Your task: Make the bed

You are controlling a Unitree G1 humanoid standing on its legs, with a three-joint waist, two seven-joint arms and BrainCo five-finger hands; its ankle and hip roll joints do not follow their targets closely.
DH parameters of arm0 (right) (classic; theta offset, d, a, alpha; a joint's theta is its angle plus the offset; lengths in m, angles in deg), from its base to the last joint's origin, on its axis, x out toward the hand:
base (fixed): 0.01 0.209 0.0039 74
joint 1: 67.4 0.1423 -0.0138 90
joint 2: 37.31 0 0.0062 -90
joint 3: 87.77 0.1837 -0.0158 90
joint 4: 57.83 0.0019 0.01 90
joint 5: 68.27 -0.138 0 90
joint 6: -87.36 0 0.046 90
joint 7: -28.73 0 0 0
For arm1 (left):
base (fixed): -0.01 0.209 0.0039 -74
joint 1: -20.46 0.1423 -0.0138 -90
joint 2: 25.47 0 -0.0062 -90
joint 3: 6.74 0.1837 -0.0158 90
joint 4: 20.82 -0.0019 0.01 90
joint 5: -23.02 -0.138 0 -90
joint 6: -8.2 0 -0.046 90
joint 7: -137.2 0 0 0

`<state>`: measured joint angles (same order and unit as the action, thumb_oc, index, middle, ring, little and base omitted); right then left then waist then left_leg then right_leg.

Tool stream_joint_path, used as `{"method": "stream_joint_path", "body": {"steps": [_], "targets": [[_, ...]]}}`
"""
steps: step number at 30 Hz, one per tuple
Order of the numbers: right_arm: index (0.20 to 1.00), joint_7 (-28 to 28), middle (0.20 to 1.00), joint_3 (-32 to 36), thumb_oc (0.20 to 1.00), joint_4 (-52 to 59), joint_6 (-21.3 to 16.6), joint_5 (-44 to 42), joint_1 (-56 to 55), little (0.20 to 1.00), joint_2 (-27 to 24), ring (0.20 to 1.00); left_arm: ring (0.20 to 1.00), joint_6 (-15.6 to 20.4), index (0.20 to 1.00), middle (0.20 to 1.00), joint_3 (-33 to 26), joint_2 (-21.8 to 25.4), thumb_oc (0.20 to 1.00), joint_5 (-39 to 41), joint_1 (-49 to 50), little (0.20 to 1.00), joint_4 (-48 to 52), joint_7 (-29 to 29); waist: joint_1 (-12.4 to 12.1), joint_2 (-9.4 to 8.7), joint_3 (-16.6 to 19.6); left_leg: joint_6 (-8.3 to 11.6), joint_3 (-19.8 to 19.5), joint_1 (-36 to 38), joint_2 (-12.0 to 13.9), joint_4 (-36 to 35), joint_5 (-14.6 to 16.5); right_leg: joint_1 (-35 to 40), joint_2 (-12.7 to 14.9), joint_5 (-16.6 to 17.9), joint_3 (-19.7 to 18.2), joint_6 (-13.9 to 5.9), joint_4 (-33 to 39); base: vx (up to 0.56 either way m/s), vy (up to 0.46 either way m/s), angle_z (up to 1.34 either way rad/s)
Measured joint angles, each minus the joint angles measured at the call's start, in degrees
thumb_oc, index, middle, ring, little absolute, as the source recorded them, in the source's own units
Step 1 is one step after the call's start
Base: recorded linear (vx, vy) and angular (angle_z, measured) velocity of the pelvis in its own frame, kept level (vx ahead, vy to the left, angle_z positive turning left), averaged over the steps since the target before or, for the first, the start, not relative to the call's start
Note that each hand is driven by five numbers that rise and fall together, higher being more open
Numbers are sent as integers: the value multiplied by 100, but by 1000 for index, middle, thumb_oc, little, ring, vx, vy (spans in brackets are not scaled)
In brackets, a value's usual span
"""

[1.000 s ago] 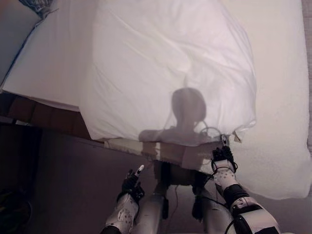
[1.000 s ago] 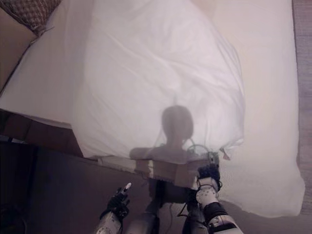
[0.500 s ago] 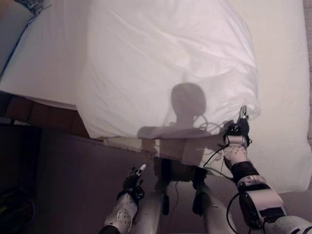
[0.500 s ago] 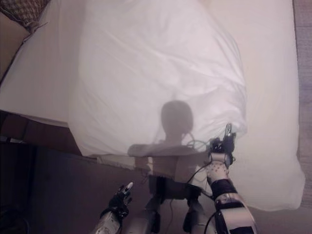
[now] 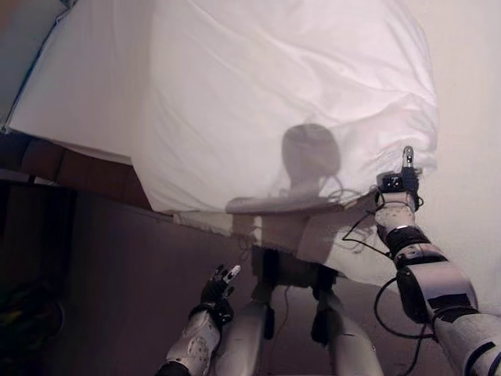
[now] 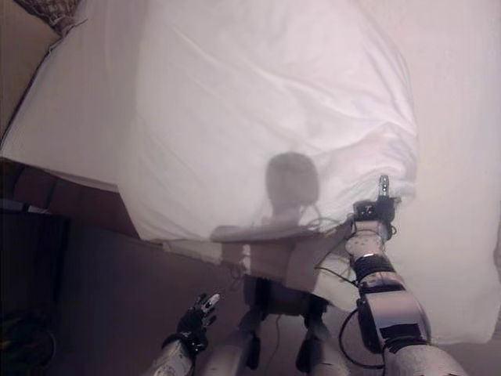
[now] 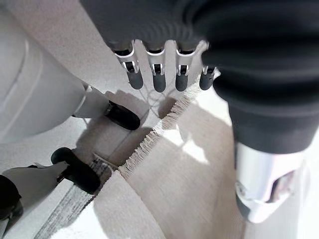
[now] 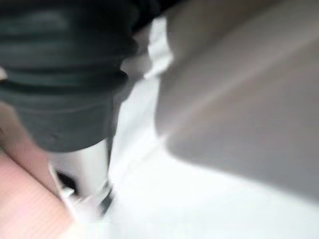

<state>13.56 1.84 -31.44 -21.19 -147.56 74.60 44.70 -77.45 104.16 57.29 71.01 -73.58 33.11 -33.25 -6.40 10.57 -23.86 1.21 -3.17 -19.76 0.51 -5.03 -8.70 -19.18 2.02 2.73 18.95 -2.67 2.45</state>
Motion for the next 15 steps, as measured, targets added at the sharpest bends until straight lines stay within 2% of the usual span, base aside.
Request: {"method": "stream_joint_path", "body": {"steps": [11, 15], "targets": [[200, -302, 200, -223, 200, 88, 109, 239, 352, 200, -28, 200, 1000, -1, 1000, 1000, 164, 71, 1000, -3, -88, 1000, 409, 6, 29, -28, -17, -15, 32, 20, -5, 0, -11, 7, 3, 85, -50, -36, 20, -2, 11, -2], [200, -471, 200, -537, 200, 669, 214, 794, 329, 200, -27, 200, 1000, -23, 1000, 1000, 332, 153, 1000, -1, -136, 1000, 621, -63, 145, -198, -125, -23, 152, 178, -16, -1, -14, 136, 6, 137, -146, -50, 58, -11, 32, -11]]}}
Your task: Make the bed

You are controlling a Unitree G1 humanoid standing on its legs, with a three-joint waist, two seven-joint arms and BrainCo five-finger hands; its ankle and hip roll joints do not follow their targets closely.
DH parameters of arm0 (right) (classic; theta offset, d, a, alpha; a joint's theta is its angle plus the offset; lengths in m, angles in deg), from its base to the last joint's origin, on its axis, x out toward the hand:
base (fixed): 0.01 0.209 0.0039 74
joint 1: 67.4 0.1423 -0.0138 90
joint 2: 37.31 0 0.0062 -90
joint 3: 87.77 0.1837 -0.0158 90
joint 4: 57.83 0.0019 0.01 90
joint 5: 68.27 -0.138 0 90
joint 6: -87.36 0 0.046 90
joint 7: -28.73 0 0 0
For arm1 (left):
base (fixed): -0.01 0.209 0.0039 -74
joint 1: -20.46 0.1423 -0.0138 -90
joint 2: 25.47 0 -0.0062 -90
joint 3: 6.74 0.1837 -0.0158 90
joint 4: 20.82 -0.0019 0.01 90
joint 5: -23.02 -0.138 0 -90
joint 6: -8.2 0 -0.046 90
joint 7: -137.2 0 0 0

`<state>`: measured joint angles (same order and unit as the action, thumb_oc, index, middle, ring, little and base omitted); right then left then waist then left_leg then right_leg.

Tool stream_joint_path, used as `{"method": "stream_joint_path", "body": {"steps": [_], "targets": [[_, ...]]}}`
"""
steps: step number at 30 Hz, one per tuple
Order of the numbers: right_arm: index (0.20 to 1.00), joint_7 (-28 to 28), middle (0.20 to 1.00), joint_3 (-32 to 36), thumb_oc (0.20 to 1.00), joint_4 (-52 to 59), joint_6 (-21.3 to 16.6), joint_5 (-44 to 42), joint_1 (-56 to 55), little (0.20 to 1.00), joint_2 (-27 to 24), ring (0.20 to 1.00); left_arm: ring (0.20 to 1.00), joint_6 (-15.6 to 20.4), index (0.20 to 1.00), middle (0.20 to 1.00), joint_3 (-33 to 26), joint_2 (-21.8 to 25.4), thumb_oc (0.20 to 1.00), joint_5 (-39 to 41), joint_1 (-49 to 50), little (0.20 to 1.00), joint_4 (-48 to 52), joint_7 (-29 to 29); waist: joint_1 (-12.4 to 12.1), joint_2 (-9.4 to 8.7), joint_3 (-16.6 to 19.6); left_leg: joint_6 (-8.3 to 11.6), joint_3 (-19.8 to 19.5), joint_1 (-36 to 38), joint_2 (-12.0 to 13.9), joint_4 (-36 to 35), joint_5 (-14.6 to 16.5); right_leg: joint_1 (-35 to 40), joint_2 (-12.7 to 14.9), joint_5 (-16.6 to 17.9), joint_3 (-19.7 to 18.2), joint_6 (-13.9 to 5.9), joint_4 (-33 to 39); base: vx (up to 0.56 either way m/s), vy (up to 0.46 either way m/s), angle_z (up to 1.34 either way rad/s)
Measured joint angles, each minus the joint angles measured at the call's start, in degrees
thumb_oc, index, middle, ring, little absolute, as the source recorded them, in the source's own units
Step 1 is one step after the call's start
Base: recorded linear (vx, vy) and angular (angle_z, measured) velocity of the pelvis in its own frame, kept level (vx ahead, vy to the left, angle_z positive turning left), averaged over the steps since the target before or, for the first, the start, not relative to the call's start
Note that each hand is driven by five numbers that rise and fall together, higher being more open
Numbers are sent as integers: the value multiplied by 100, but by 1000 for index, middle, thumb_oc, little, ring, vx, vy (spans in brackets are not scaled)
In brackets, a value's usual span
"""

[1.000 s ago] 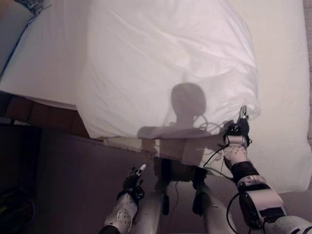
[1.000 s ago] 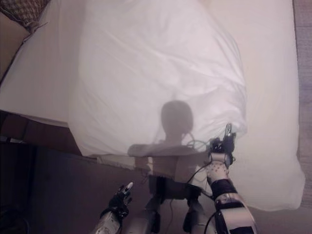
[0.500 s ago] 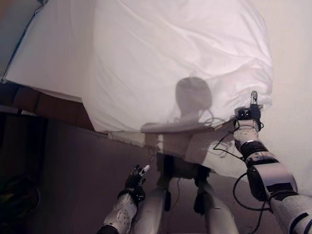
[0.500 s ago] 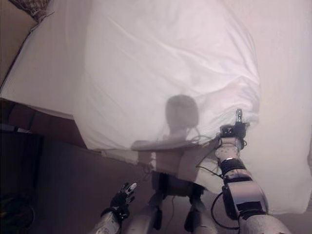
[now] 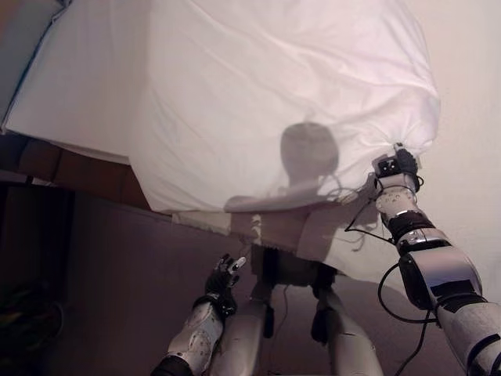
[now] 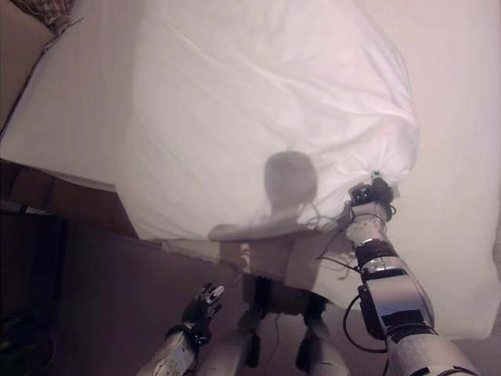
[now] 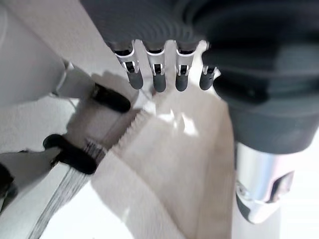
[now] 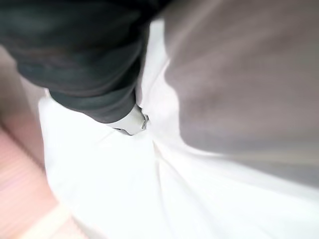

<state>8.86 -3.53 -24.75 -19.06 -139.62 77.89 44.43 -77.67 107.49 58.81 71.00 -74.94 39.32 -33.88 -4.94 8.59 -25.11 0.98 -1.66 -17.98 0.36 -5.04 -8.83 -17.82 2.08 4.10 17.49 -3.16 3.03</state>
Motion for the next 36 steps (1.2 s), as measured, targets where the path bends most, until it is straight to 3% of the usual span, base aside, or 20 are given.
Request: {"method": "stream_joint_path", "body": {"steps": [5, 9, 18, 23, 27, 36], "targets": [[200, -46, 200, -398, 200, 1099, 58, 267, -58, 200, 22, 200, 1000, -241, 1000, 1000, 797, 130, 1000, 284, -372, 1000, 500, -193, 140, -163, -87, -14, 170, 166, -34, -1, -5, 128, -2, 133, -190, -34, 81, 1, 39, -16], [200, -56, 200, -666, 200, 1565, 103, 280, -125, 200, 178, 200, 1000, -505, 1000, 1000, 1494, 13, 1000, 831, -875, 1000, 707, -322, 284, -462, -66, -53, 351, 371, -64, -1, 28, 252, 8, 245, -446, -64, 153, 12, 44, -27], [200, -66, 200, -1122, 200, 2801, 204, 318, -753, 200, 553, 200, 1000, -867, 1000, 1000, 1758, -361, 1000, 1971, -1211, 1000, 384, -229, 583, -919, 117, -124, 783, 767, -84, -2, 171, 482, 1, 342, -903, -85, 215, 31, 13, -27], [200, -63, 200, -1193, 200, 3004, 204, 325, -1125, 200, 582, 200, 1000, -810, 1000, 1000, 1577, -699, 1000, 2543, -1613, 1000, 330, -95, 579, -1063, 249, -122, 780, 841, -87, -2, 176, 551, 5, 342, -903, -86, 215, 7, -25, 1], [200, -54, 200, -1228, 200, 3005, 204, 448, -1408, 200, 686, 200, 1000, -482, 1000, 1000, 1097, -862, 1000, 2908, -1856, 1000, 330, -30, 583, -1210, 420, -105, 777, 842, -76, -2, 188, 554, -2, 341, -904, -86, 215, 6, -51, 0], [200, -44, 200, -1190, 200, 3140, 202, 544, -1787, 200, 1021, 200, 1000, 178, 1000, 1000, -51, -981, 1000, 3404, -2021, 1000, 331, 277, 574, -1228, 632, -123, 697, 847, -67, -2, 171, 597, 14, 338, -843, -89, 216, 3, -41, 5]]}}
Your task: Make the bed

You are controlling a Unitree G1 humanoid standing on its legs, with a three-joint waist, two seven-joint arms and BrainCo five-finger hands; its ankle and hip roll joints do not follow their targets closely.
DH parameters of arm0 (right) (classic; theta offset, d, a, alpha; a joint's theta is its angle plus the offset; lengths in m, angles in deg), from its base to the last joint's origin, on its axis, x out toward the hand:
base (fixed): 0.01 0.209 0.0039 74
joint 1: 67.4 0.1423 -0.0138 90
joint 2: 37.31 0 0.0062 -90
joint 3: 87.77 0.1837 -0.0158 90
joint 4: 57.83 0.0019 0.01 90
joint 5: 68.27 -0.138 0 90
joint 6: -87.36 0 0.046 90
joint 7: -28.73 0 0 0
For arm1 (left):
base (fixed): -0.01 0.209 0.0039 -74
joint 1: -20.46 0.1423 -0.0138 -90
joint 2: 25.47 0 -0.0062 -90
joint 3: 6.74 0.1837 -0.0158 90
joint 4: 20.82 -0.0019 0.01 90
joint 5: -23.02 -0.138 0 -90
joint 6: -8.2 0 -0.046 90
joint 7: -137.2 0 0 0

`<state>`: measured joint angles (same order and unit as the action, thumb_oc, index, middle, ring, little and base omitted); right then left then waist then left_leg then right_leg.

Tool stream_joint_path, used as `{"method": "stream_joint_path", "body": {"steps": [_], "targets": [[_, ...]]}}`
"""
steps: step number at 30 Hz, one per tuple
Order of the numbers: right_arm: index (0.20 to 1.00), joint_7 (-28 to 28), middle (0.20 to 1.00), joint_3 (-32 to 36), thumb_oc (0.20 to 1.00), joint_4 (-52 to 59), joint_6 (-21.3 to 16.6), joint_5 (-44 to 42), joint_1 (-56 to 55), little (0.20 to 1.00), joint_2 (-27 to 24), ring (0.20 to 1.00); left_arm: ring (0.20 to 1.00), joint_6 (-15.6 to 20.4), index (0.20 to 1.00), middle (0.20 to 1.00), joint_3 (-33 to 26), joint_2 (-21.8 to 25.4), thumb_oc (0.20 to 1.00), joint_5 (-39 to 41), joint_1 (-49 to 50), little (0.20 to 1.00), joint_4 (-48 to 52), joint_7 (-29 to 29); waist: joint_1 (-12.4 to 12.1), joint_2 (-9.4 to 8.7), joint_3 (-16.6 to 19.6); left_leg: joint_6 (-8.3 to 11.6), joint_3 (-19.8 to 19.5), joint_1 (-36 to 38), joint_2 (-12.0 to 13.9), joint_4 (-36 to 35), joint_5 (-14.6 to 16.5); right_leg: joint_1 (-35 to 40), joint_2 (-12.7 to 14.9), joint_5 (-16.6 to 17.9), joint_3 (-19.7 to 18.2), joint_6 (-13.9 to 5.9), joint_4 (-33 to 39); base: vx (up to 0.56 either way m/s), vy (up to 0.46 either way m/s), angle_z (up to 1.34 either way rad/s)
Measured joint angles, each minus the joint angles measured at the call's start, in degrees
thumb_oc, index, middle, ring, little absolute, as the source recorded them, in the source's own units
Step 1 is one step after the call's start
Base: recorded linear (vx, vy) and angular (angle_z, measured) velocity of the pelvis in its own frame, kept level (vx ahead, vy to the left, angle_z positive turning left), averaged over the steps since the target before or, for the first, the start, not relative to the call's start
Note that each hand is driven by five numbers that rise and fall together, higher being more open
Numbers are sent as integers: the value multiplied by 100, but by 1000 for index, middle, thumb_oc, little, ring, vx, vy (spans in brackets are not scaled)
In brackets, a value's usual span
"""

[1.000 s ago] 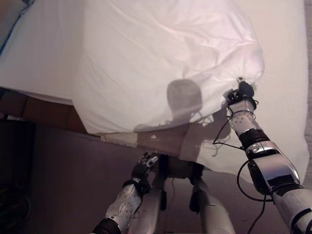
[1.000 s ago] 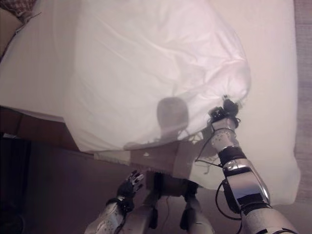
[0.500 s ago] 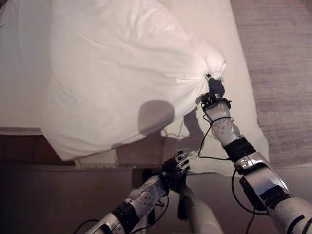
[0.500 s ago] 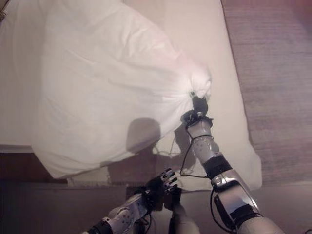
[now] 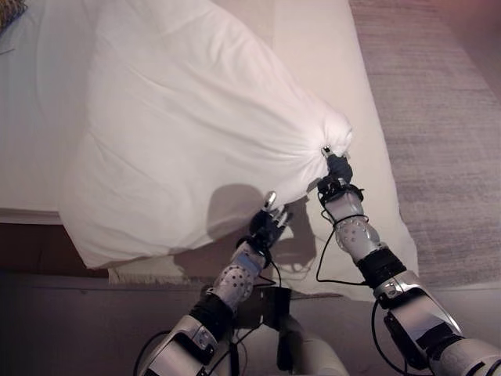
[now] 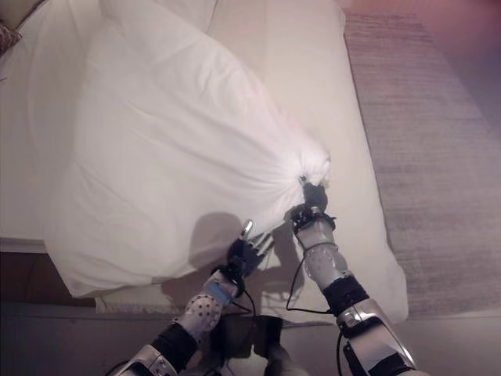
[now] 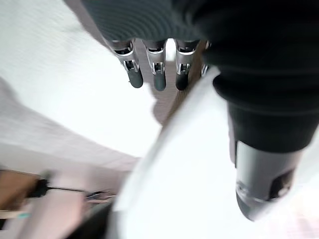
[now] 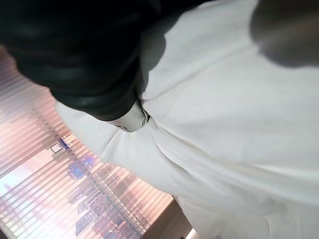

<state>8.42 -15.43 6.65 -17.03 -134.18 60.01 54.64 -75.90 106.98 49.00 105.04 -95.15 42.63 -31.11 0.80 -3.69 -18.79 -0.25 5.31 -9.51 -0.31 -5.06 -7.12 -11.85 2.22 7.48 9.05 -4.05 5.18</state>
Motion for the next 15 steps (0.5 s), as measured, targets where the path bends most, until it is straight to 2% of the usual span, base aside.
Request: {"method": "stream_joint_path", "body": {"steps": [9, 15], "targets": [[200, -10, 200, 206, 200, 45, -2, 4, -321, 200, 426, 200, 1000, 726, 1000, 1000, -724, -331, 1000, -16, -87, 1000, 55, 515, -14, 8, 5, 33, -317, 100, 6, 0, -9, 252, 25, -78, 140, -29, 0, 7, -29, 17], [200, -23, 200, 234, 200, 112, -18, 5, -546, 200, 559, 200, 1000, 959, 1000, 1000, -944, -483, 1000, -27, -97, 1000, 48, 855, -20, 63, 57, 46, -438, 196, 1, 0, 1, 403, 37, -146, 264, -10, -1, 27, -12, 12]]}}
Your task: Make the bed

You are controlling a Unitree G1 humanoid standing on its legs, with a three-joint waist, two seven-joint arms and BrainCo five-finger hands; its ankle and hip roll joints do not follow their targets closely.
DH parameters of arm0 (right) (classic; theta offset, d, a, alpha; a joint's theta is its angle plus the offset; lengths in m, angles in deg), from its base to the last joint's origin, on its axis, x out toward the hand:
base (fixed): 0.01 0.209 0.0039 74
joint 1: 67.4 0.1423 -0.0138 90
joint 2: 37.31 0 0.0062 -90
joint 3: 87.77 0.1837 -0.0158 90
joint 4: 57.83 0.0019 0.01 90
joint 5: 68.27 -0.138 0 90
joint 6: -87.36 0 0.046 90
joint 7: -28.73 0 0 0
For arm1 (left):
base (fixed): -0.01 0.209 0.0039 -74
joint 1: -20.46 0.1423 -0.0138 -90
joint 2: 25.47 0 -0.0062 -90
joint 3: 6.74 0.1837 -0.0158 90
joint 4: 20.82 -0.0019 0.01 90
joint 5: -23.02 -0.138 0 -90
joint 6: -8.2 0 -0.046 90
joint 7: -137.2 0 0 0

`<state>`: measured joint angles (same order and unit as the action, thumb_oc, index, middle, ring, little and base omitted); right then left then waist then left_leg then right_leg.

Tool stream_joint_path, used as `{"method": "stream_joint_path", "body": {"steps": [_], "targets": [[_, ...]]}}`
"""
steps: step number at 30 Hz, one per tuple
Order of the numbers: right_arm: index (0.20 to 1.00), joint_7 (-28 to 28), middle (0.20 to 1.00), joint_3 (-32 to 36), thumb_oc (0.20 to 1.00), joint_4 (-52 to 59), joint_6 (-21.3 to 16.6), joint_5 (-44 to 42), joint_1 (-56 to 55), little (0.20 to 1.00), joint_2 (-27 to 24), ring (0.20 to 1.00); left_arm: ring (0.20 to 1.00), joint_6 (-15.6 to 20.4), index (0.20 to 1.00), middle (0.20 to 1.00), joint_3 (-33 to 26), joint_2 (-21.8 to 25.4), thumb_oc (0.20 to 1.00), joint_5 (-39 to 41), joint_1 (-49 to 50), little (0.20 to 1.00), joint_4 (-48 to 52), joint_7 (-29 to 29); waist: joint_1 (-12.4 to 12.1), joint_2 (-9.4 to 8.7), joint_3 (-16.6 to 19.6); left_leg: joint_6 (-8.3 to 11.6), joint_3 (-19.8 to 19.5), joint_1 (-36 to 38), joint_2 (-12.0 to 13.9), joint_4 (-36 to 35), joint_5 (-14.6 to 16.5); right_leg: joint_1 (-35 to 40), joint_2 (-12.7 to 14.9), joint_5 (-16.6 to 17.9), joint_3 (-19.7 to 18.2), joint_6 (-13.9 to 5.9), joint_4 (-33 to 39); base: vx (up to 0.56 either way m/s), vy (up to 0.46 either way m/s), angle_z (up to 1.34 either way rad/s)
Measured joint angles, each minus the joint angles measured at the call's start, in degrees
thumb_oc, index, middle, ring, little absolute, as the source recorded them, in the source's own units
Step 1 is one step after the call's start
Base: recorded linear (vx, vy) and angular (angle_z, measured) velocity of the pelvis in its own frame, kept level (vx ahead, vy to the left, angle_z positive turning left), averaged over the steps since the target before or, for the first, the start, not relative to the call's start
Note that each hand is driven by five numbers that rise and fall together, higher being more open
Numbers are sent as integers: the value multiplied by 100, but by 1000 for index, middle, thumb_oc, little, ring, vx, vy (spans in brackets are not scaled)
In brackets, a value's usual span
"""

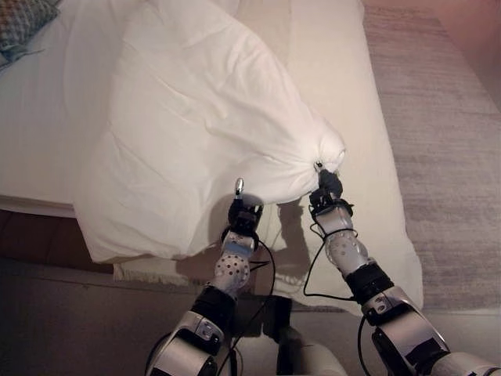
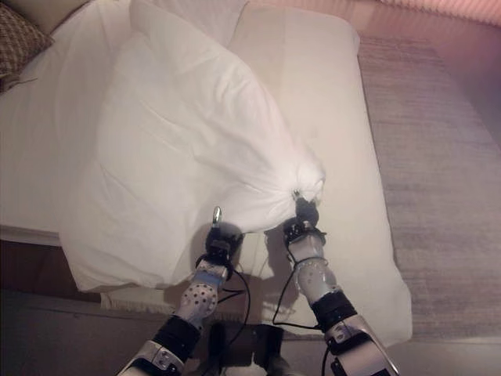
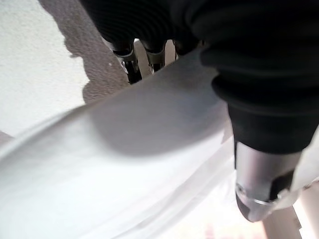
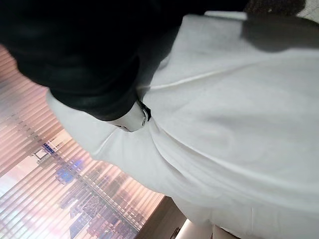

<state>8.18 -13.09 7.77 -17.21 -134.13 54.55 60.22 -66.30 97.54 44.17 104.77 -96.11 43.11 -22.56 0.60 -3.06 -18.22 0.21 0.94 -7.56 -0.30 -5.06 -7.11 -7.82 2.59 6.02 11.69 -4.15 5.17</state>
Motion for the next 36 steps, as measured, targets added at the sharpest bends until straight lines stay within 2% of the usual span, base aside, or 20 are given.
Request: {"method": "stream_joint_path", "body": {"steps": [7, 8, 9, 10, 17, 21, 25, 27, 28, 32, 33, 34, 35, 36], "targets": [[200, -42, 200, 1, 200, 206, -4, 14, -412, 200, 95, 200, 1000, 42, 1000, 1000, -253, -147, 1000, -75, -51, 1000, -325, 316, 7, 98, 129, 53, -121, 206, 23, -1, 46, 253, -28, -103, 64, 34, 1, 27, -15, 7], [200, -42, 200, 0, 200, 214, -4, 21, -448, 200, 96, 200, 922, 42, 922, 922, -260, -148, 922, -180, -51, 922, -366, 333, 7, 114, 154, 54, -122, 206, 27, -1, 46, 254, -32, -105, 69, 35, 1, 0, 0, 0], [200, -42, 200, 0, 200, 244, -4, 30, -501, 200, 96, 200, 454, 40, 454, 454, -296, -150, 454, -236, -51, 454, -392, 337, 11, 130, 168, 54, -123, 209, 36, -1, 46, 256, -39, -105, 69, 36, 0, 0, 0, 0], [200, -41, 200, 0, 200, 304, -3, 78, -576, 200, 96, 200, 200, 19, 200, 200, -347, -155, 200, -280, -52, 200, -441, 337, 14, 143, 187, 54, -123, 211, 42, 0, 45, 258, -44, -105, 69, 36, 0, 0, 0, 0], [200, 136, 200, 2, 200, 409, 6, 231, -1040, 200, 100, 200, 200, -230, 200, 200, -458, -67, 200, -1189, 141, 200, -524, 255, 17, 167, 243, 79, -123, 400, 48, -1, 76, 441, -49, -172, 70, 42, 0, 21, -18, 0], [200, 504, 200, 21, 200, 396, 245, 571, -1599, 200, 168, 200, 200, -537, 200, 200, -463, 256, 200, -2064, 574, 200, -476, -26, 18, 227, 402, 59, -120, 592, 60, -2, 149, 629, -56, -255, 68, 45, 0, 56, -39, -1], [200, 745, 200, 21, 200, 365, 441, 703, -1902, 200, 323, 200, 200, -619, 200, 200, -594, 338, 200, -2512, 1001, 200, -268, -174, 3, 300, 496, 66, -124, 782, 75, -1, 201, 822, -76, -323, 69, 51, 1, -7, -3, 1], [200, 839, 200, 21, 200, 309, 499, 745, -1896, 200, 346, 200, 200, -624, 200, 200, -674, 343, 200, -2722, 1167, 200, -114, -228, -43, 357, 535, 67, -216, 780, 74, -2, 194, 860, -76, -331, 148, 48, 0, -46, 53, 19], [200, 891, 200, 21, 200, 202, 510, 796, -1895, 200, 346, 200, 200, -625, 200, 200, -685, 344, 200, -2757, 1229, 200, -71, -250, 22, 398, 589, 72, -303, 785, 69, -2, 191, 888, -73, -366, 221, 46, -2, -69, 107, 29], [200, 940, 200, 108, 200, 94, 588, 851, -1975, 200, 348, 200, 200, -625, 200, 200, -686, 333, 200, -2928, 1303, 200, -23, -323, 22, 596, 769, 72, -570, 718, 43, -24, 227, 929, -31, -471, 381, 74, -74, -74, 168, 44], [200, 949, 200, 107, 200, 75, 592, 861, -1984, 200, 362, 200, 200, -625, 200, 200, -688, 339, 200, -2929, 1307, 200, -3, -325, -15, 634, 796, 115, -574, 673, 63, -33, 269, 953, 10, -485, 456, 98, -99, -69, 248, 24], [200, 959, 200, 107, 200, 72, 597, 888, -1983, 200, 361, 200, 200, -625, 200, 200, -690, 355, 200, -2938, 1299, 200, 5, -331, -1, 573, 816, 291, -488, 671, 57, 64, 420, 948, 152, -437, 528, 221, -72, -34, 308, 42], [200, 973, 200, 110, 200, 76, 602, 902, -1969, 200, 376, 200, 200, -624, 200, 200, -689, 411, 200, -3035, 1278, 200, 11, -344, 12, 406, 854, 435, -436, 390, 145, 603, 505, 793, 373, -484, 587, 344, -204, 21, 222, 35], [200, 980, 200, 110, 200, 78, 606, 911, -1972, 200, 385, 200, 200, -624, 200, 200, -689, 435, 200, -3099, 1278, 200, 14, -347, 12, 358, 881, 591, -535, 323, 267, 799, 595, 745, 426, -491, 590, 348, -229, 53, 357, 31]]}}
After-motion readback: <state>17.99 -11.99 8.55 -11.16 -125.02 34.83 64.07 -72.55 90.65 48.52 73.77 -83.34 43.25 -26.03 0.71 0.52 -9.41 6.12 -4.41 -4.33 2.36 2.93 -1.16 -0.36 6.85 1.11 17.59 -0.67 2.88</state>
